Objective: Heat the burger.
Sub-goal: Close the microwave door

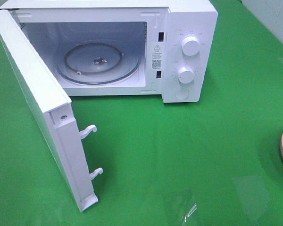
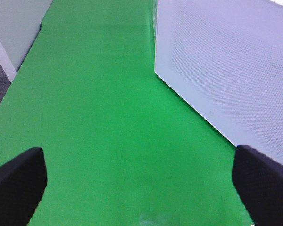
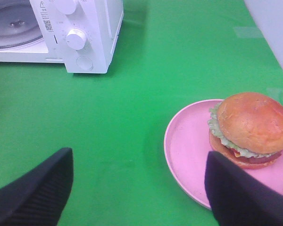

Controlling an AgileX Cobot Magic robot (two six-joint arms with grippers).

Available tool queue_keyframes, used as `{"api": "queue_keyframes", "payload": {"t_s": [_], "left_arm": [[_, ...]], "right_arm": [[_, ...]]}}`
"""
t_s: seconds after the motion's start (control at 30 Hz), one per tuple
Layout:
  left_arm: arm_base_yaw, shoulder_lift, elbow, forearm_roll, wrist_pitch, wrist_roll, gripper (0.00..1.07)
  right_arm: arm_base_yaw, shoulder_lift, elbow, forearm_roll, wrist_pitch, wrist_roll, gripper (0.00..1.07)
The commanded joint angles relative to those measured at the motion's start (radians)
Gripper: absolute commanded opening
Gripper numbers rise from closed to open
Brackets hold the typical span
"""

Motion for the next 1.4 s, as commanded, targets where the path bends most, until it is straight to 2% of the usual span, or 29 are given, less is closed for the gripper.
{"api": "queue_keyframes", "payload": {"t_s": [0.03,0.57,0.67,0.9,1.0,1.03,1.07,1.1,1.17,1.27,1.3,1.33,1.37,1.4], "left_arm": [[0.0,-0.017,0.002,-0.007,-0.008,0.002,1.0],[0.0,-0.016,0.002,0.0,-0.01,-0.004,1.0],[0.0,-0.016,-0.004,-0.004,-0.02,-0.059,0.99],[0.0,0.019,-0.024,0.015,-0.071,-0.059,0.92],[0.0,0.068,-0.034,0.002,-0.207,-0.059,0.82],[0.0,0.068,-0.034,0.002,-0.207,-0.059,0.82],[0.0,0.109,-0.034,-0.002,-0.265,-0.059,0.75],[0.0,0.109,-0.034,-0.002,-0.265,-0.059,0.75],[0.0,0.214,-0.032,0.001,-0.34,-0.059,0.57],[0.0,0.245,-0.032,0.0,-0.359,-0.059,0.51],[0.0,0.308,-0.032,-0.003,-0.404,-0.059,0.36],[0.0,0.308,-0.032,-0.003,-0.404,-0.059,0.36],[0.0,0.357,-0.032,-0.003,-0.437,-0.059,0.19],[0.0,0.357,-0.032,-0.003,-0.437,-0.059,0.19]], "right_arm": [[-0.006,-0.024,0.003,0.001,-0.002,-0.013,0.75],[-0.006,-0.024,0.003,0.001,-0.002,-0.013,0.75],[-0.006,-0.024,0.003,0.001,-0.002,-0.013,0.75],[-0.006,-0.024,0.003,0.001,-0.002,-0.013,0.75],[-0.006,-0.024,0.003,0.001,-0.002,-0.013,0.75],[-0.006,-0.024,0.003,0.001,-0.002,-0.013,0.75],[-0.006,-0.024,0.003,0.001,-0.002,-0.013,0.75],[-0.006,-0.024,0.003,0.001,-0.002,-0.013,0.75],[-0.006,-0.024,0.003,0.001,-0.002,-0.013,0.75],[-0.006,-0.024,0.003,0.001,-0.002,-0.013,0.75],[-0.006,-0.024,0.003,0.001,-0.002,-0.013,0.75],[-0.006,-0.024,0.003,0.001,-0.002,-0.013,0.75],[-0.006,-0.024,0.003,0.001,-0.002,-0.013,0.75],[-0.006,-0.024,0.003,0.001,-0.002,-0.013,0.75]]}}
